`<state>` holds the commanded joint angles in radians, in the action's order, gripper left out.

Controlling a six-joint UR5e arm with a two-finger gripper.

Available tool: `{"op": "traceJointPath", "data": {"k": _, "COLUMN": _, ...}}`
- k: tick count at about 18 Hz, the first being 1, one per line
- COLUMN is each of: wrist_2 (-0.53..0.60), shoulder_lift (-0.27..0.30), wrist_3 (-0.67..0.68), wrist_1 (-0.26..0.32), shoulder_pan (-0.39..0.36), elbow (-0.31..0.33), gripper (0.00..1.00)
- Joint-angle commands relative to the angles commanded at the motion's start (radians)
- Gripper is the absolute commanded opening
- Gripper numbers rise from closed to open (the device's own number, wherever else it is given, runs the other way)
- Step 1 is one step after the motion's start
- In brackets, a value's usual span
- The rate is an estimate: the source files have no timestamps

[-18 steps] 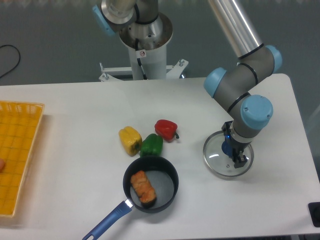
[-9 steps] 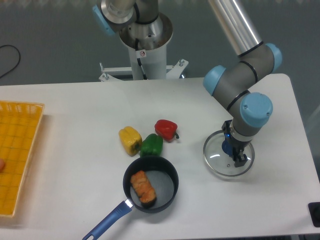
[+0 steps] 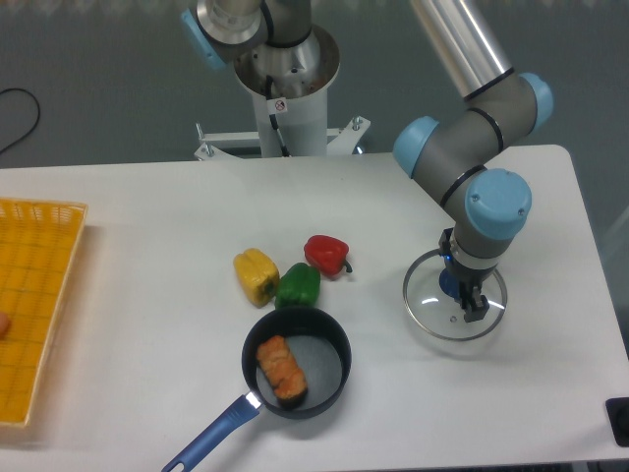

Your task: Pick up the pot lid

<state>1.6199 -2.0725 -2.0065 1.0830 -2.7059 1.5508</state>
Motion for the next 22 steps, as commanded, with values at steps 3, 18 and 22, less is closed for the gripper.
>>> {"op": "traceJointPath", "data": {"k": 3, "wrist_2": 0.0, "shoulder_lift": 0.023, "wrist_3": 0.029, "wrist_1": 0.023, "shoulder_pan": 0.0, "elbow": 0.0, "gripper": 0.55}}
{"op": "traceJointPath", "data": {"k": 18, "wrist_2": -0.051, "shoulder_lift": 0.063, "wrist_3": 0.156, "wrist_1": 0.081, "shoulder_pan": 0.031, "elbow": -0.005, "gripper": 0.55}}
{"op": "traceJointPath", "data": {"k": 22, "wrist_2": -0.052, "shoulder_lift": 0.066, "wrist_3": 0.178, "wrist_1": 0.094, "shoulder_pan": 0.038, "elbow": -0.006, "gripper": 0.55}}
